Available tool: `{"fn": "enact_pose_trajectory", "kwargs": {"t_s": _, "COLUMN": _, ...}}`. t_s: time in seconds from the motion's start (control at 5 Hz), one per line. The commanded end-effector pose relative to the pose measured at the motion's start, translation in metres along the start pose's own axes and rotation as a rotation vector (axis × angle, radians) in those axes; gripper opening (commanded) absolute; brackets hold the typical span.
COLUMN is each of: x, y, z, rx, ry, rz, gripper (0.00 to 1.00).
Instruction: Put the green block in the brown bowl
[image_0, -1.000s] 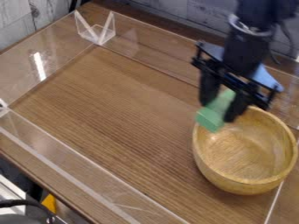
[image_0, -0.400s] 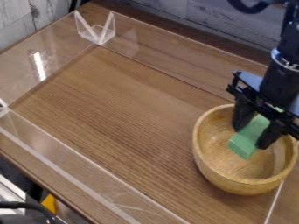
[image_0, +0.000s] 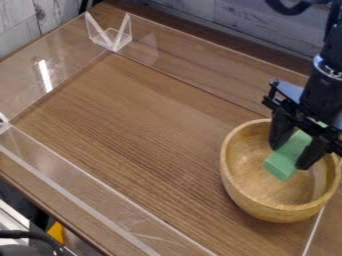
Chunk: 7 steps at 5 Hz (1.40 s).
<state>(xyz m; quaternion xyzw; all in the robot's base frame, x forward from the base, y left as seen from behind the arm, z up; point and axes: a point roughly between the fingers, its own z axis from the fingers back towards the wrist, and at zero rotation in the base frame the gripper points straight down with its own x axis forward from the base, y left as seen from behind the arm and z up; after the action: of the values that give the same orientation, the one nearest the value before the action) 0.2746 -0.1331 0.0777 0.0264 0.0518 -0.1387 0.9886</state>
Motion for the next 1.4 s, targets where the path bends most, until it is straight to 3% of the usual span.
{"fn": "enact_pose_trajectory", "kwargs": {"t_s": 0.0, "x": 0.0069, "y": 0.0017, "z": 0.0111, "rx": -0.008, "ry": -0.048, "rz": 0.017, "gripper": 0.0}}
{"fn": "enact_pose_trajectory", "kwargs": {"t_s": 1.2, "x": 0.0043, "y": 0.008, "z": 0.0024, "rx": -0.008, "ry": -0.021, "rz": 0.058, "gripper": 0.0}}
